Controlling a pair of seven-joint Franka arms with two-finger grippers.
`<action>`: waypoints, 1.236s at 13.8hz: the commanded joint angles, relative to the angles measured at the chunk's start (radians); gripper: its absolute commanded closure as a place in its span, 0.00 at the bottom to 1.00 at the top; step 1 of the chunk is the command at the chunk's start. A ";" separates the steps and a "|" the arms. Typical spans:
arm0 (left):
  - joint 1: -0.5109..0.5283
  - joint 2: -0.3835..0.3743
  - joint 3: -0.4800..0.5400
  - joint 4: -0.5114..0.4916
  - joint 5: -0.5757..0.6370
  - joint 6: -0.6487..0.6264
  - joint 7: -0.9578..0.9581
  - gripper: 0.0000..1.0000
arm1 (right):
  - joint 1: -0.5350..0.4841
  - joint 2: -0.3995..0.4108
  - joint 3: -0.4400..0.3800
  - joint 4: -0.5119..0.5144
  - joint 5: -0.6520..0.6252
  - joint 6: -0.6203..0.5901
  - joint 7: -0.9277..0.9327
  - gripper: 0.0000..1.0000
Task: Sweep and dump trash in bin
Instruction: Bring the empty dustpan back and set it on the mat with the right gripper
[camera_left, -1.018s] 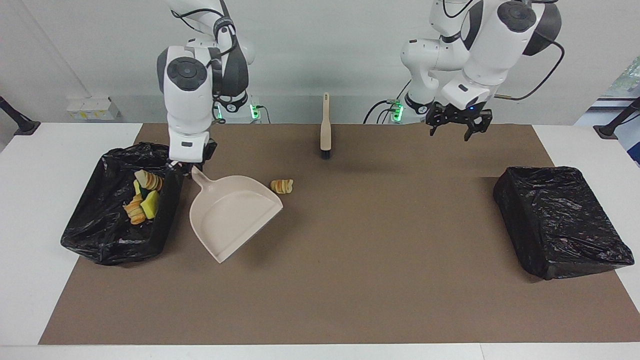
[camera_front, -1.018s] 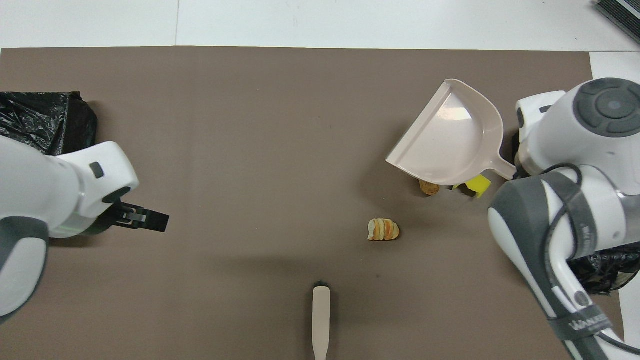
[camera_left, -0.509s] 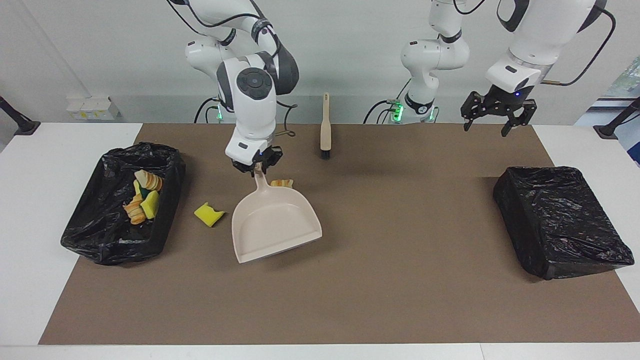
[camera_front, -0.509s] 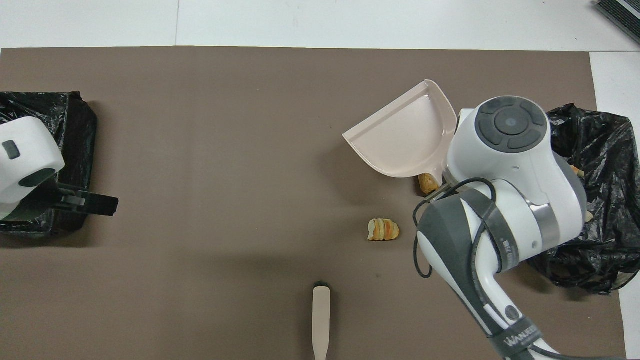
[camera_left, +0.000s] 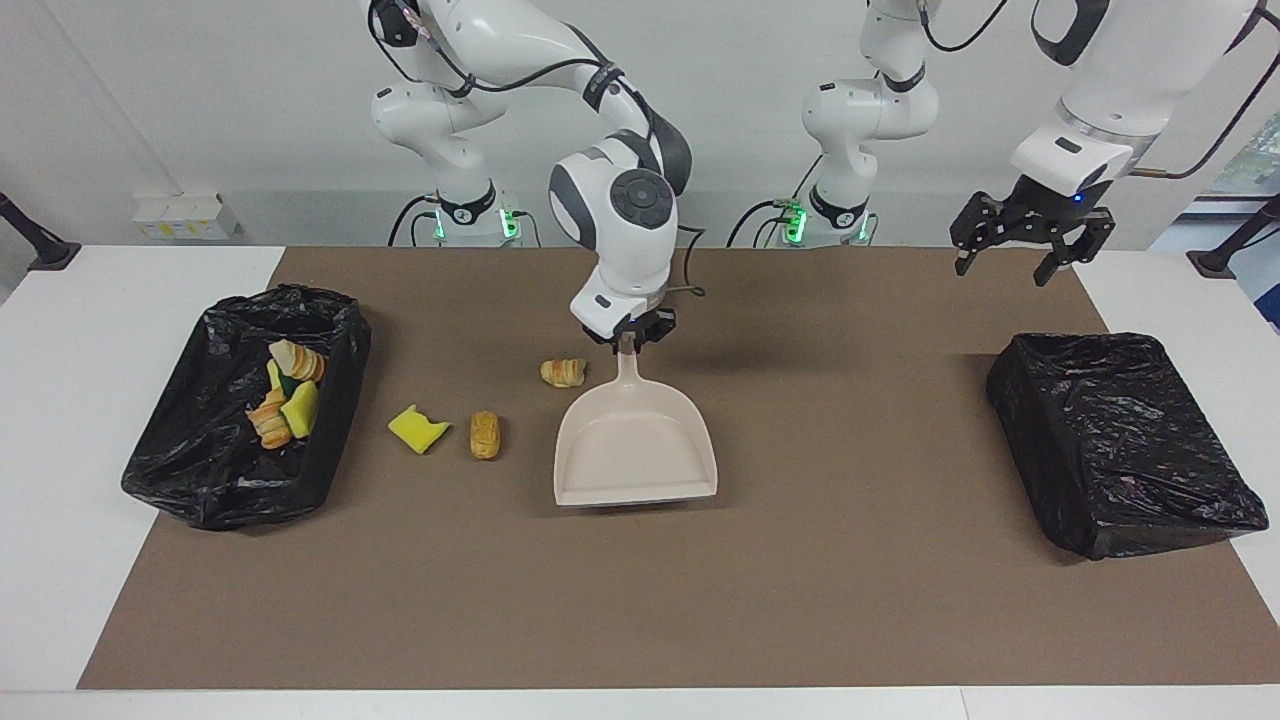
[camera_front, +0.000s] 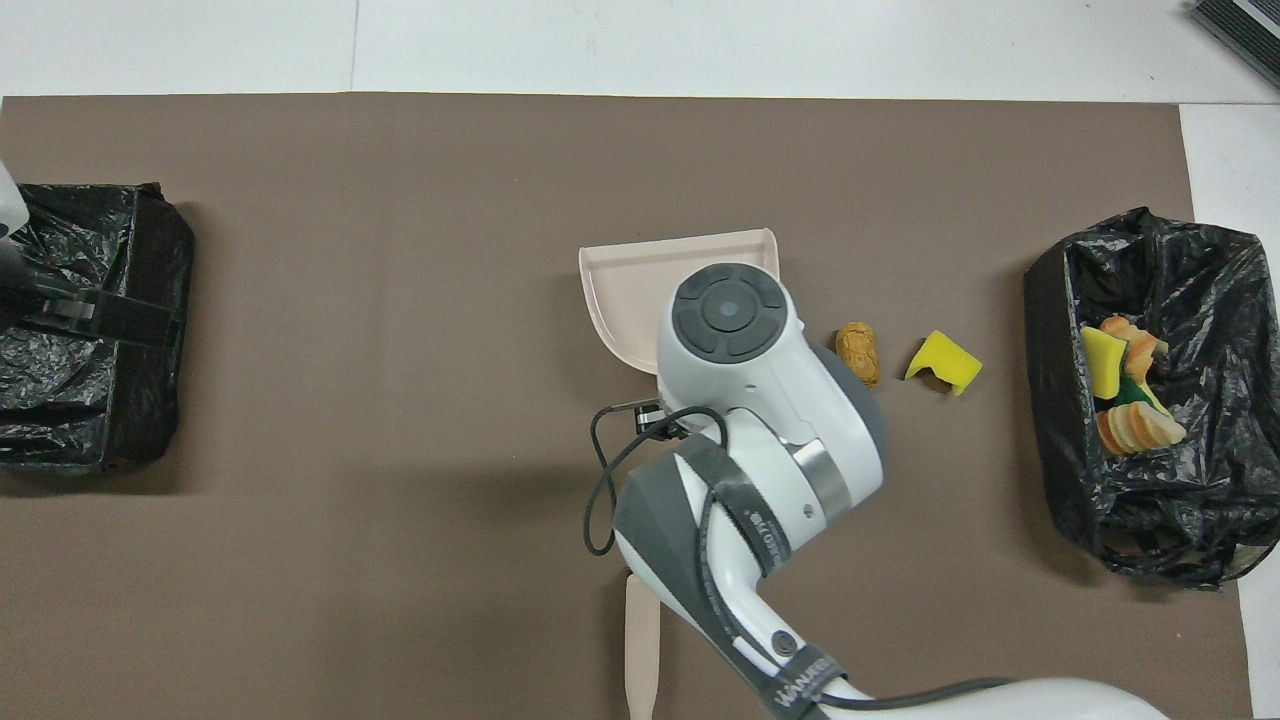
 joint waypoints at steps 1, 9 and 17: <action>0.018 0.004 -0.009 0.023 0.015 -0.036 0.011 0.00 | 0.018 0.086 -0.004 0.090 0.024 0.022 0.071 1.00; 0.032 0.003 -0.009 0.032 0.018 -0.056 0.013 0.00 | 0.038 0.125 -0.004 0.092 0.092 0.060 0.054 1.00; -0.023 0.013 0.049 0.051 0.014 -0.074 0.013 0.00 | 0.052 0.027 -0.004 0.050 0.096 -0.008 0.000 0.00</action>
